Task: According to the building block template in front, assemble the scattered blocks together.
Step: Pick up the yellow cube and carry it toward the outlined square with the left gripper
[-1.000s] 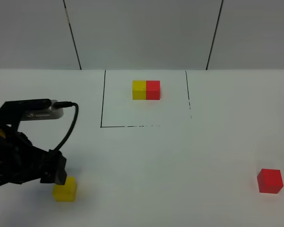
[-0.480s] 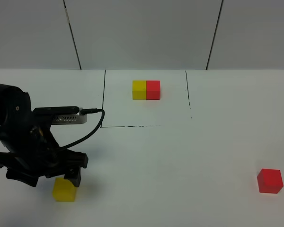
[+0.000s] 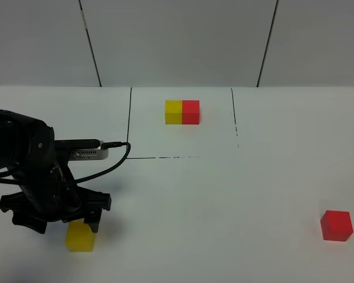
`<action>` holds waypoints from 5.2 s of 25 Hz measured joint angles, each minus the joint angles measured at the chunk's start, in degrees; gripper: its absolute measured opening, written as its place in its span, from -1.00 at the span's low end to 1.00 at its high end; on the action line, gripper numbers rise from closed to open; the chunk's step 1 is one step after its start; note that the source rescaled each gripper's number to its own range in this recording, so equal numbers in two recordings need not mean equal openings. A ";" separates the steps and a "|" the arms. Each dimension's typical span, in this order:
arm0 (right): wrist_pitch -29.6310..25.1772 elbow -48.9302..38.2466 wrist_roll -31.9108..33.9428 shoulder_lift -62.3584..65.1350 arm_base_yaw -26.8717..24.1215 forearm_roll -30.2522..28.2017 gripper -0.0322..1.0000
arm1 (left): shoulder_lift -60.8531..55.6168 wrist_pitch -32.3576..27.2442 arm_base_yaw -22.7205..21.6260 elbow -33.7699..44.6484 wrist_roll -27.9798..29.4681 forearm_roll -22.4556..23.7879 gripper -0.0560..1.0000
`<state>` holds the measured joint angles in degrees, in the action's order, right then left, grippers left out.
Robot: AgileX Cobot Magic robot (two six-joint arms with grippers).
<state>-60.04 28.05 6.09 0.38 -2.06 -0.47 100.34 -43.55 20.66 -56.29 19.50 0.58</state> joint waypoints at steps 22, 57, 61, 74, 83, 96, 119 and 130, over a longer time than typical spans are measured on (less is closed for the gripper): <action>0.00 0.00 0.00 0.00 0.00 0.00 0.63 | 10.56 7.12 0.00 -0.19 -0.26 -2.43 0.88; 0.00 0.00 0.00 0.00 0.00 0.00 0.63 | 11.97 0.98 0.01 -1.83 -1.02 -4.96 -0.89; 0.00 0.00 0.00 0.00 0.00 0.00 0.63 | 12.28 -0.19 0.01 -4.31 -7.58 -6.11 -0.89; 0.00 0.00 0.00 0.00 0.00 0.00 0.63 | 10.49 -5.59 0.01 -24.70 -42.89 -2.36 -0.89; 0.00 0.00 0.00 0.00 0.00 0.00 0.63 | 10.49 -11.50 0.94 -36.84 -53.38 -4.91 -0.89; 0.00 0.00 0.00 0.00 0.00 0.00 0.63 | 19.68 -16.23 9.67 -46.81 -61.55 -0.58 -0.89; 0.00 0.00 0.00 0.00 0.00 0.00 0.63 | 45.20 -24.18 19.59 -69.51 -72.11 2.17 -0.89; 0.00 0.00 0.00 0.00 0.00 0.00 0.63 | 46.74 -23.41 19.70 -69.68 -73.24 2.17 -0.89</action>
<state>-60.04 28.05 6.09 0.38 -2.06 -0.47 147.08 -66.96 40.37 -125.97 -53.74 2.75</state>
